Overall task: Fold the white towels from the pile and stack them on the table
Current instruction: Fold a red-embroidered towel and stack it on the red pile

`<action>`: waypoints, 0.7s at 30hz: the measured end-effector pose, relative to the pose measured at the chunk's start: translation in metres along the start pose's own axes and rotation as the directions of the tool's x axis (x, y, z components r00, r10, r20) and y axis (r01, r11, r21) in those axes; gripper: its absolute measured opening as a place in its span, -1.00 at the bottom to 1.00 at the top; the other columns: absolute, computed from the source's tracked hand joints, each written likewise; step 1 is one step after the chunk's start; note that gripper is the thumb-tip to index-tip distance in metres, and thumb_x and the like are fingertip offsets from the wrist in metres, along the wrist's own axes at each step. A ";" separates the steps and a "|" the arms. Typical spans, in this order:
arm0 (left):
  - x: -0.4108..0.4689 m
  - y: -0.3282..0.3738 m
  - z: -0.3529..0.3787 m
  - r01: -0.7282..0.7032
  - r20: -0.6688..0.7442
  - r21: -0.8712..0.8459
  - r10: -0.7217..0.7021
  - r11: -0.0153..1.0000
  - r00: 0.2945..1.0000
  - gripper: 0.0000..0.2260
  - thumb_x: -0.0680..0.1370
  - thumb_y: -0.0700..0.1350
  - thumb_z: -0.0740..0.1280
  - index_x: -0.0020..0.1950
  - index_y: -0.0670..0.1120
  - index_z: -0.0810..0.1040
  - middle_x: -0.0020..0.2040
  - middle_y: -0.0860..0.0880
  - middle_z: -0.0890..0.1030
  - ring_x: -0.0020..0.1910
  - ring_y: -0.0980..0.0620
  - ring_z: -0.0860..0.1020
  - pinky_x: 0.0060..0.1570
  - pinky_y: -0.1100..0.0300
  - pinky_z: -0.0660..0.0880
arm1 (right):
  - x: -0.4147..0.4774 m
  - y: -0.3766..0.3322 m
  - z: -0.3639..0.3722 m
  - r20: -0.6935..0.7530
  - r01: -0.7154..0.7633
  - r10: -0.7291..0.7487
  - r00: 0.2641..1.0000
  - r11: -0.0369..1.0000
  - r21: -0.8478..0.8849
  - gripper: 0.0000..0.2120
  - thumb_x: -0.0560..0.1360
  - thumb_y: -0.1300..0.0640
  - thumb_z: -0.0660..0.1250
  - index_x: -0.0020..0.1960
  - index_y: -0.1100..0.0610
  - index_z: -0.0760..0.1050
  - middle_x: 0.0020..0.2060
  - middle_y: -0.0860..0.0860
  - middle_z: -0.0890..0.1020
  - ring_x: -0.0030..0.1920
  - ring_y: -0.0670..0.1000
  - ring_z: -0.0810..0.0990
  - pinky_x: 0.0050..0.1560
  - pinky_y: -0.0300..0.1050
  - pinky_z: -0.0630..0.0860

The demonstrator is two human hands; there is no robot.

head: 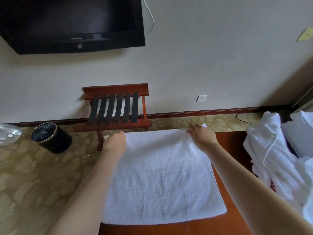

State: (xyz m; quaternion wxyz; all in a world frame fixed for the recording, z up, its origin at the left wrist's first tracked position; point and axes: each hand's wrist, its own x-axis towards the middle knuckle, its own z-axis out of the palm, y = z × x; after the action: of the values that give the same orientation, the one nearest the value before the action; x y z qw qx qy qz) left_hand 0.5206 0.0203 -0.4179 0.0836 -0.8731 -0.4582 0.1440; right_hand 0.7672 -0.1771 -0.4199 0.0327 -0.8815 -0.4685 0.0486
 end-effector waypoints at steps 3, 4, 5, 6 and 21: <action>-0.022 -0.011 -0.031 -0.007 -0.098 -0.051 0.002 0.999 0.995 -0.76 0.58 -0.26 0.19 0.24 -0.19 0.43 0.13 -0.14 0.59 0.06 -0.08 0.60 -0.07 0.12 0.55 | -0.018 0.000 -0.031 -0.091 0.012 -0.009 0.996 0.999 0.034 -0.68 0.65 -0.04 0.05 0.16 0.18 0.39 0.03 0.11 0.54 -0.09 0.22 0.58 -0.30 -0.07 0.36; -0.028 -0.016 -0.042 -0.008 -0.124 -0.066 0.000 0.998 0.992 -0.77 0.58 -0.27 0.17 0.23 -0.19 0.43 0.11 -0.14 0.59 0.05 -0.10 0.60 -0.07 0.11 0.55 | -0.024 0.000 -0.042 -0.132 0.015 -0.009 0.991 0.999 0.048 -0.69 0.65 -0.04 0.07 0.13 0.19 0.40 0.02 0.12 0.53 -0.10 0.23 0.58 -0.30 -0.06 0.35; -0.033 -0.020 -0.053 -0.012 -0.157 -0.067 0.002 0.998 0.988 -0.78 0.58 -0.29 0.16 0.21 -0.20 0.44 0.09 -0.15 0.60 0.03 -0.11 0.61 -0.08 0.10 0.55 | -0.028 0.000 -0.054 -0.176 0.019 -0.007 0.984 0.998 0.066 -0.71 0.65 -0.02 0.08 0.09 0.20 0.40 0.00 0.13 0.53 -0.11 0.24 0.57 -0.30 -0.06 0.34; -0.037 -0.024 -0.064 -0.018 -0.194 -0.058 0.006 0.998 0.981 -0.79 0.57 -0.30 0.15 0.18 -0.20 0.45 0.07 -0.15 0.60 0.00 -0.12 0.61 -0.09 0.09 0.55 | -0.031 -0.001 -0.065 -0.219 0.023 -0.004 0.976 0.996 0.085 -0.71 0.64 -0.01 0.08 0.07 0.21 0.40 -0.01 0.14 0.53 -0.13 0.25 0.57 -0.30 -0.05 0.32; -0.086 -0.059 -0.159 -0.041 -0.583 -0.257 -0.121 0.966 0.803 -0.76 0.64 -0.09 0.12 0.08 -0.23 0.48 -0.02 -0.17 0.58 -0.13 -0.20 0.58 -0.27 0.08 0.37 | -0.072 -0.013 -0.174 -0.664 0.054 0.040 0.746 0.991 0.121 -0.75 0.63 0.06 0.17 -0.04 0.24 0.46 -0.12 0.11 0.54 -0.21 0.23 0.52 -0.38 -0.11 0.25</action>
State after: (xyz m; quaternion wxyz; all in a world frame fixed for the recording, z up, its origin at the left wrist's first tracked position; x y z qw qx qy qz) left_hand 0.4805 -0.0200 -0.2363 0.1121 -0.8675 -0.4419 -0.1990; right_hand 0.7365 -0.2312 -0.2417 0.2559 -0.8350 -0.4252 -0.2377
